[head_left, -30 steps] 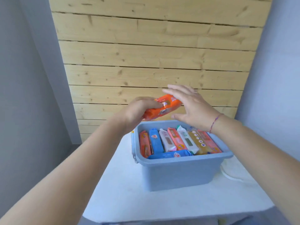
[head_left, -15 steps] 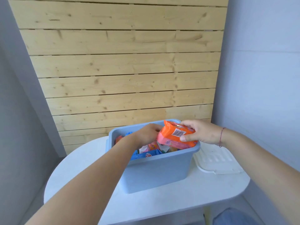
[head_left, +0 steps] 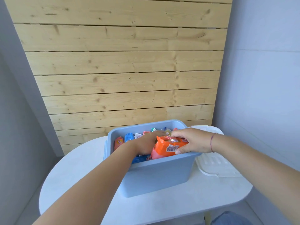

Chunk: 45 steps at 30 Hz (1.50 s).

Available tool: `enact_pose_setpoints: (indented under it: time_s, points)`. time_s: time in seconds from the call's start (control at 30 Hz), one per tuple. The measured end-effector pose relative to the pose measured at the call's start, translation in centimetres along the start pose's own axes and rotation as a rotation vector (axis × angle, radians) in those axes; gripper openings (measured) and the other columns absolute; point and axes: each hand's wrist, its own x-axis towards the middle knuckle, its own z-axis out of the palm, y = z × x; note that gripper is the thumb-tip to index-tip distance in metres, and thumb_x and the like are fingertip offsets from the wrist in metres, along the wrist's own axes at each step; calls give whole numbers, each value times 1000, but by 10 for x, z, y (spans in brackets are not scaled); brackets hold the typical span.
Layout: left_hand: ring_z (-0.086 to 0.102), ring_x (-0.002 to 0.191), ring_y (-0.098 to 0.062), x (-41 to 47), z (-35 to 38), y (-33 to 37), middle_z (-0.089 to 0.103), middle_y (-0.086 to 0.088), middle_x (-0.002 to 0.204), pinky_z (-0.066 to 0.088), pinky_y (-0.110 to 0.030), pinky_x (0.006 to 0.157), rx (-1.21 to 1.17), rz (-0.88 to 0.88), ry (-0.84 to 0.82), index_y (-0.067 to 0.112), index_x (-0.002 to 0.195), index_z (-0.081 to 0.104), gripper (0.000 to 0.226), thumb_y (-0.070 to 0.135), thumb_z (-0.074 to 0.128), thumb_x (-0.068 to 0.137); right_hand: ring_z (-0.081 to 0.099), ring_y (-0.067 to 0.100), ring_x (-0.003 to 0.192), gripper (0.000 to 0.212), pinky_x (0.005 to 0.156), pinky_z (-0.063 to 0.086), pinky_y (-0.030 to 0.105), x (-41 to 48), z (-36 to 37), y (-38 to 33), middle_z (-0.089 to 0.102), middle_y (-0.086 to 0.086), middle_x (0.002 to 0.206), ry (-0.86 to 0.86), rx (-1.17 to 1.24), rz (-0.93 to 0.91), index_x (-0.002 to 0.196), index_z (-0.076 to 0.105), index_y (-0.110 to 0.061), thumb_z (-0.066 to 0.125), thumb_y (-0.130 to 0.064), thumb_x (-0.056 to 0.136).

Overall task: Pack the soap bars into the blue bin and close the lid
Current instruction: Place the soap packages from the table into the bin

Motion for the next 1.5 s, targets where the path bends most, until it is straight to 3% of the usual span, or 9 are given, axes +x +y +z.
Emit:
enact_pose_setpoints:
  time_s: [0.23, 0.33, 0.5, 0.67, 0.9, 1.03, 1.17, 1.33, 1.5]
  points:
    - [58, 96, -16, -14, -6, -5, 66, 10, 99, 49, -34, 87, -170, -93, -57, 43, 98, 57, 28, 19, 57, 83, 54, 18, 86, 25, 59, 37, 27, 13, -30, -25, 56, -6, 92, -91, -373, 8, 99, 57, -30, 70, -33, 78]
    - [56, 91, -24, -14, -7, -1, 64, -15, 105, 43, -42, 82, -249, -116, -122, 28, 105, 56, 31, 14, 66, 80, 52, 21, 87, 44, 63, 34, 27, 15, -35, -32, 60, -2, 105, -139, -585, 75, 120, 56, -29, 70, -34, 78]
    - [57, 90, -14, -8, -2, 5, 63, -9, 107, 48, -26, 82, -244, -75, -140, 18, 124, 51, 48, -1, 59, 80, 54, 23, 82, 34, 62, 36, 27, 17, -29, -31, 62, 0, 90, -202, -663, 95, 106, 61, -20, 69, -36, 77]
    - [57, 86, -17, -12, -1, -5, 65, -5, 96, 48, -29, 79, -411, -137, -107, 26, 111, 56, 42, -1, 57, 79, 57, 14, 74, 36, 63, 43, 24, 14, -38, -25, 71, -1, 91, -230, -299, 112, 104, 66, -16, 74, -35, 75]
    - [61, 109, -14, -16, -2, -11, 65, -3, 120, 49, -29, 96, -362, -134, -83, 23, 125, 55, 48, 6, 63, 82, 56, 15, 80, 32, 69, 44, 25, 16, -23, -23, 61, -8, 85, -196, -327, 85, 103, 63, -26, 72, -39, 76]
    - [61, 78, -31, -9, -2, -8, 65, -15, 88, 48, -38, 73, -218, -106, 113, 4, 101, 63, 22, 4, 63, 78, 56, 12, 72, 20, 63, 44, 27, 6, -27, -7, 60, -10, 74, -122, -129, 20, 83, 59, -23, 75, -31, 76]
    - [53, 114, -20, 10, 12, 9, 63, -5, 123, 38, -39, 102, 192, -29, -33, 23, 116, 60, 49, 51, 62, 76, 67, 10, 87, 28, 75, 56, 22, -9, -49, 10, 75, 0, 98, -15, 473, -21, 103, 69, -22, 75, -14, 77]
    - [28, 139, -19, 31, 34, 29, 32, -1, 153, 15, -22, 105, 192, 70, -39, 28, 142, 36, 46, 38, 40, 97, 69, 11, 90, 28, 81, 57, 25, 0, -38, 16, 75, -1, 102, -15, 500, -14, 98, 70, -29, 76, -12, 77]
    - [24, 141, -20, 39, 36, 37, 27, 0, 155, 15, -30, 112, 178, -9, -79, 28, 145, 29, 48, 40, 35, 98, 70, 19, 98, 37, 91, 56, 37, 4, -37, 23, 74, 8, 109, 16, 507, 19, 111, 68, -17, 77, -13, 75]
